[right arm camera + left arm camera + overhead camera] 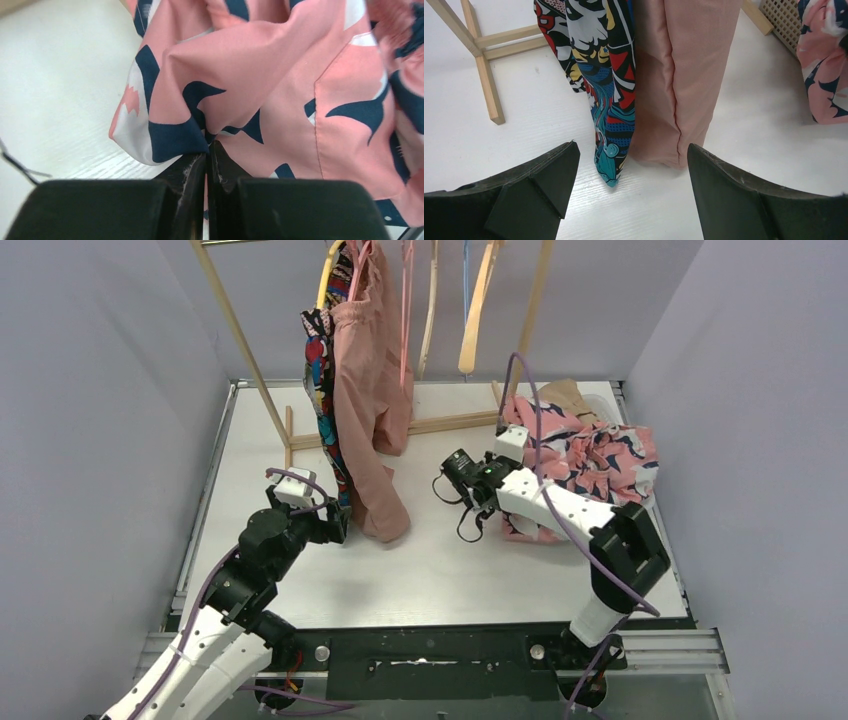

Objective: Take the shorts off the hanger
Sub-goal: Place the shorts in the basket.

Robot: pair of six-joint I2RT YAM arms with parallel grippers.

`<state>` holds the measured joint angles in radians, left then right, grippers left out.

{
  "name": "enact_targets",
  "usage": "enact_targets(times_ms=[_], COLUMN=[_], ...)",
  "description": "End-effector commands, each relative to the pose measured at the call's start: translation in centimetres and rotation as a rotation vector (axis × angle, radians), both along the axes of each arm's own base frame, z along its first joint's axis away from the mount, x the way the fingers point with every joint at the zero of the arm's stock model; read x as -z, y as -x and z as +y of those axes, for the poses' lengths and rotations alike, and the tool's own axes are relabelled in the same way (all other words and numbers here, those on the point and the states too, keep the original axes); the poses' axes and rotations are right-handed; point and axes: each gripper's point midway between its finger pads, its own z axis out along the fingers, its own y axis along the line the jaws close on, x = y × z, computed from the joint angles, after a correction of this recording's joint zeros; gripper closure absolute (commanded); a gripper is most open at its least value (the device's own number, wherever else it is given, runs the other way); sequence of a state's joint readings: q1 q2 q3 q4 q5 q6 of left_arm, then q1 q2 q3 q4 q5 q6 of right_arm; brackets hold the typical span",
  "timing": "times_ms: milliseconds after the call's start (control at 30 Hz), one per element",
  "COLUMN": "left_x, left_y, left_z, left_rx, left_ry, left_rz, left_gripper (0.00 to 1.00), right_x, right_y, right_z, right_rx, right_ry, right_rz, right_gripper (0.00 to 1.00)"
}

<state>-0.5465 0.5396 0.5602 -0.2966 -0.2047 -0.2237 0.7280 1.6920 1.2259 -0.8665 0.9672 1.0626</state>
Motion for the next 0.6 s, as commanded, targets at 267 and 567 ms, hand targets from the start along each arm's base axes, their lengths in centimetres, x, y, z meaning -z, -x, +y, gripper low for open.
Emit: enact_targets(times_ms=[267,567], left_x=[-2.1,-1.9], left_y=[-0.3,-0.4], left_z=[-0.6,-0.6], left_rx=[0.028,0.031], left_ry=[0.032,0.028], left_rz=[-0.052,-0.041], left_gripper=[0.21,0.21], right_x=[-14.9,-15.6], right_y=[-2.2,-7.6], right_z=[-6.4,-13.4], right_rx=[-0.052,0.023], right_ry=[-0.279,-0.419], right_rz=[-0.382,-0.394], right_gripper=[1.00,0.97])
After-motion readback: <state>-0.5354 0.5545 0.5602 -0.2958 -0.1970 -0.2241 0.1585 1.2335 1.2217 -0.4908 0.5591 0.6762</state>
